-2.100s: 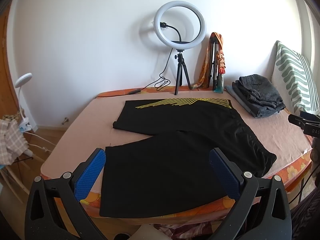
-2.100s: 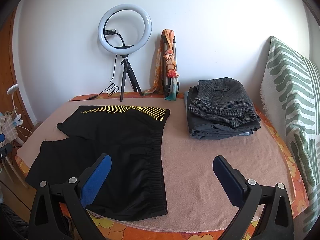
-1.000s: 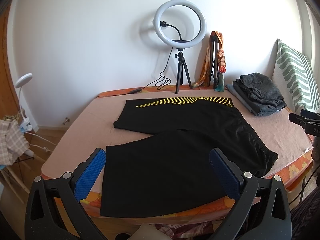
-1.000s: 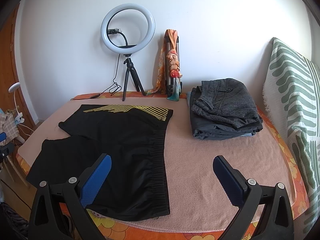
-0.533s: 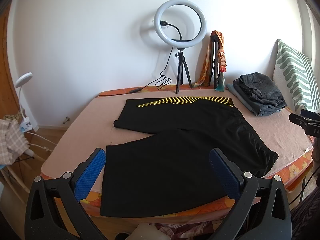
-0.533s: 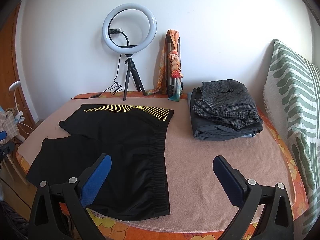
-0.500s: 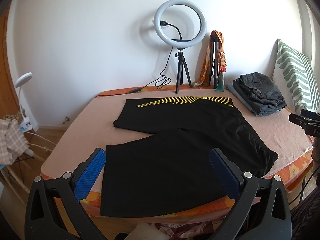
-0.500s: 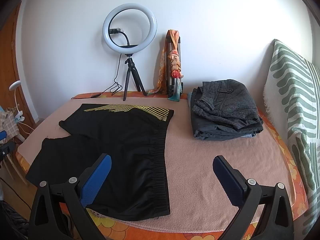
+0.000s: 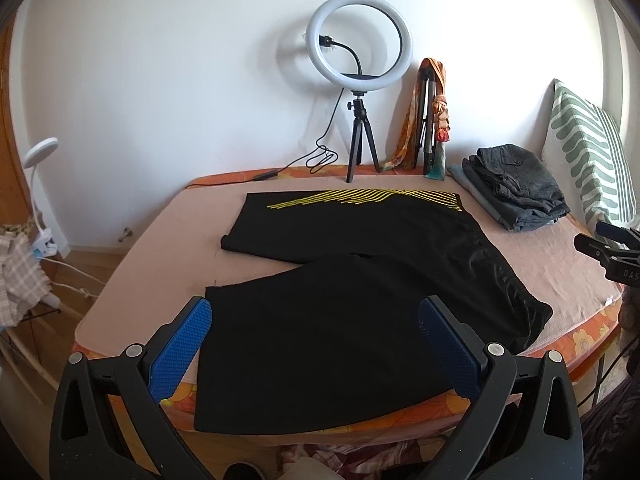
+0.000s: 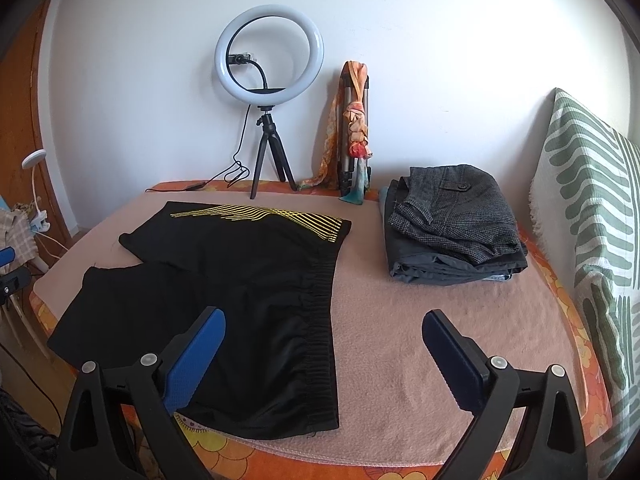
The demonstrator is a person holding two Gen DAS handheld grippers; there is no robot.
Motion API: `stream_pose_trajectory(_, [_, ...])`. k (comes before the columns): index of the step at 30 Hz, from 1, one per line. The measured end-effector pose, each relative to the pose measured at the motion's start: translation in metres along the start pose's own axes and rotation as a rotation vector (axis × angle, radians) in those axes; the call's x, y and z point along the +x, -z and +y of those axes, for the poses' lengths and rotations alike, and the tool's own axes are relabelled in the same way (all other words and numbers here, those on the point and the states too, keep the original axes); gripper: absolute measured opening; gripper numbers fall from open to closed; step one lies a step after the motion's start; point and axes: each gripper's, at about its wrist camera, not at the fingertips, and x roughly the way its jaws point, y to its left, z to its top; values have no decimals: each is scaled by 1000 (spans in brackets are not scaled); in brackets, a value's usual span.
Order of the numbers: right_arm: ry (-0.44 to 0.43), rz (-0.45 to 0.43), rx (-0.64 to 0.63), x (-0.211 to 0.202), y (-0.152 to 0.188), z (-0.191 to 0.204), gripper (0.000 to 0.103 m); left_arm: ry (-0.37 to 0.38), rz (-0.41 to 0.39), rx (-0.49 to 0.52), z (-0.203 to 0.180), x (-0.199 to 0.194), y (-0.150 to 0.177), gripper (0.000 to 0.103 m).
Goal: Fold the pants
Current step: 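Move the left tool to the shorts' leg hem and close on it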
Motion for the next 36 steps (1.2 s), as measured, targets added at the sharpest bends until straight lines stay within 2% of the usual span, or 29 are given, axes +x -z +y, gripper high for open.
stream_pose_trajectory(2, [-4, 5, -15, 2, 2, 1, 94, 57, 17, -34, 7, 5, 2, 103])
stream_pose_trajectory(5, [-26, 7, -25, 4, 4, 1, 93, 210, 7, -146, 27, 10, 8, 100])
stream_pose_trajectory(7, [-43, -2, -53, 6, 6, 3, 93, 205, 24, -159, 35, 14, 10, 96])
stream_pose_trajectory(12, [-74, -28, -163, 13, 13, 11, 93, 114, 62, 57, 36, 20, 12, 81])
stream_pose_trajectory(16, [-134, 20, -236, 27, 20, 18, 93, 65, 135, 217, 48, 29, 20, 64])
stream_pose_trajectory(18, [-156, 51, -293, 33, 25, 23, 92, 79, 181, 274, 57, 33, 29, 57])
stream_pose_trajectory(20, [-181, 78, -351, 37, 33, 26, 91, 86, 234, 316, 65, 38, 40, 43])
stream_pose_trajectory(22, [-217, 118, -399, 42, 42, 30, 83, 113, 286, 342, 70, 41, 53, 37])
stream_pose_trajectory(27, [-287, 222, -489, 53, 63, 41, 75, 125, 366, 485, 62, 41, 90, 36])
stream_pose_trajectory(30, [-314, 242, -545, 56, 71, 49, 72, 144, 407, 511, 58, 42, 102, 36])
stream_pose_trajectory(36, [-300, 278, -628, 65, 82, 59, 71, 132, 396, 598, 52, 47, 118, 36])
